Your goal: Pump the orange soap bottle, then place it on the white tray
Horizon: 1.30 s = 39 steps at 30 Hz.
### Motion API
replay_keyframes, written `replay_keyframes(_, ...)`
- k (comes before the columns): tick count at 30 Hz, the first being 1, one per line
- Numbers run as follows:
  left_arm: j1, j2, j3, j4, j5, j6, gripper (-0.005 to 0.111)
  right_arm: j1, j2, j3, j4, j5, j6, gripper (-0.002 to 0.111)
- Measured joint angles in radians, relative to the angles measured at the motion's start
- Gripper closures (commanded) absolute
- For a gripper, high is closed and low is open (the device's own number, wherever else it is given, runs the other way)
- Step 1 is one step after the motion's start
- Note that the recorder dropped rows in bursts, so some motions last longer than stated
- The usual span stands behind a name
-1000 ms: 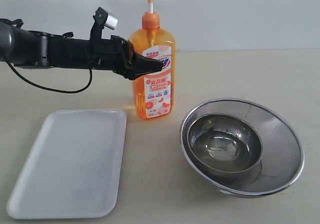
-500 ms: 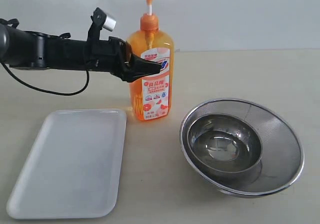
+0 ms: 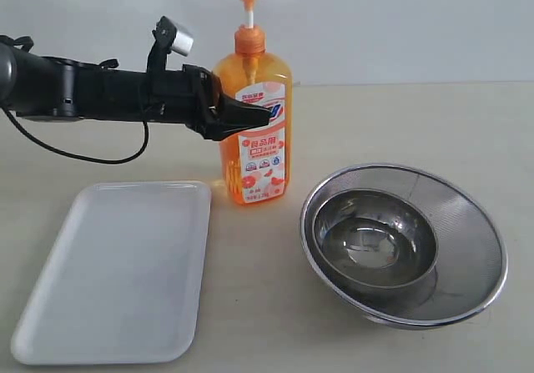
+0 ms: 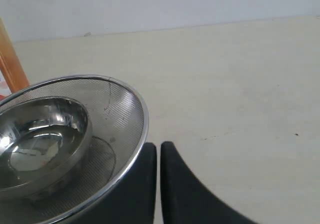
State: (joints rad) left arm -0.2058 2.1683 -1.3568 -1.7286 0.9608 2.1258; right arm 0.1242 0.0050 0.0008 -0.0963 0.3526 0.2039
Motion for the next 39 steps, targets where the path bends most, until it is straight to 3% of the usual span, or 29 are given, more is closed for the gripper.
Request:
replay_keyframes(5, 0.0, 0.016, 0.0, -0.025, 0.024, 0.003, 0.045, 0.0, 0.0, 0.0, 0.0, 0.0, 0.0, 0.108)
replay_keyframes(11, 0.0, 0.023, 0.0, -0.031, 0.034, 0.003, 0.031, 0.0, 0.0, 0.0, 0.0, 0.0, 0.0, 0.108)
replay_keyframes(19, -0.001, 0.035, 0.002, -0.01, 0.026, 0.003, 0.025, 0.0, 0.0, 0.0, 0.0, 0.0, 0.0, 0.108)
replay_keyframes(39, -0.001, 0.035, -0.016, -0.01, 0.086, 0.003, 0.025, 0.0, 0.0, 0.0, 0.0, 0.0, 0.0, 0.108)
